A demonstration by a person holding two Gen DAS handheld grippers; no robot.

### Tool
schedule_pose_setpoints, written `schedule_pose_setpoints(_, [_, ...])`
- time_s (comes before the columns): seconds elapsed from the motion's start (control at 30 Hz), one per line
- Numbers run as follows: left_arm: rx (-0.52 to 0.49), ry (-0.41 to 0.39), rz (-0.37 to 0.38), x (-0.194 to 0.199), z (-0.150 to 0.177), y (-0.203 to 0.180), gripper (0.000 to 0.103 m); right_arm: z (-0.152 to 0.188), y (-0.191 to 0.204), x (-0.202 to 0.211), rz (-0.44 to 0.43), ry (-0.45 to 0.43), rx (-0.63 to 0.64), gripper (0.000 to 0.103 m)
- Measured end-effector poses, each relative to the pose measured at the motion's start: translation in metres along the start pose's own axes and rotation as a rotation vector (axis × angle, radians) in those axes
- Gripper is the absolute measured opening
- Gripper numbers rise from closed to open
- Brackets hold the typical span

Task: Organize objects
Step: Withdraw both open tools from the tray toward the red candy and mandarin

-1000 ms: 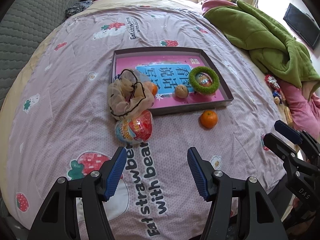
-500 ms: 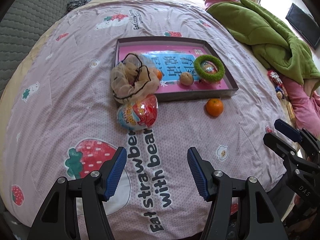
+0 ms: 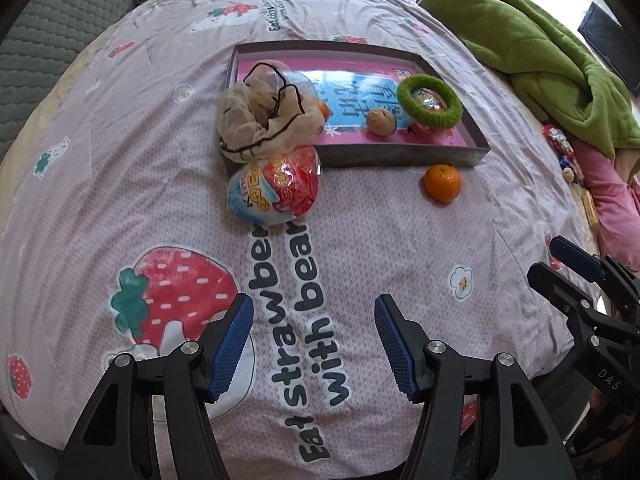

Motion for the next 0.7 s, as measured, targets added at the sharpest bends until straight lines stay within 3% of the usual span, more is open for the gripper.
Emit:
schedule_pose_setpoints(0.47, [-0.022, 0.005, 0.0, -0.011, 0.017, -0.012, 0.065, 0.009, 0.003, -0.015, -0.002, 0.025, 0.004, 0.051])
schedule_pose_setpoints(0.7, [-0.035, -0.077, -0.015, -0.005, 0.022, -0.018, 0.065, 0.011, 0.006, -0.018, -0.003, 0.015, -0.001, 0.051])
Point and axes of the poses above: each gripper's, at about its wrist camera, not at the fingertips, and x roughly against the way its jaws point, y to its left, z to its underside, the point moved 4 cm from there along -x, roughly the way its jaws point, and after that the axes turned 2 degrees about y, right-handed, at the moved point
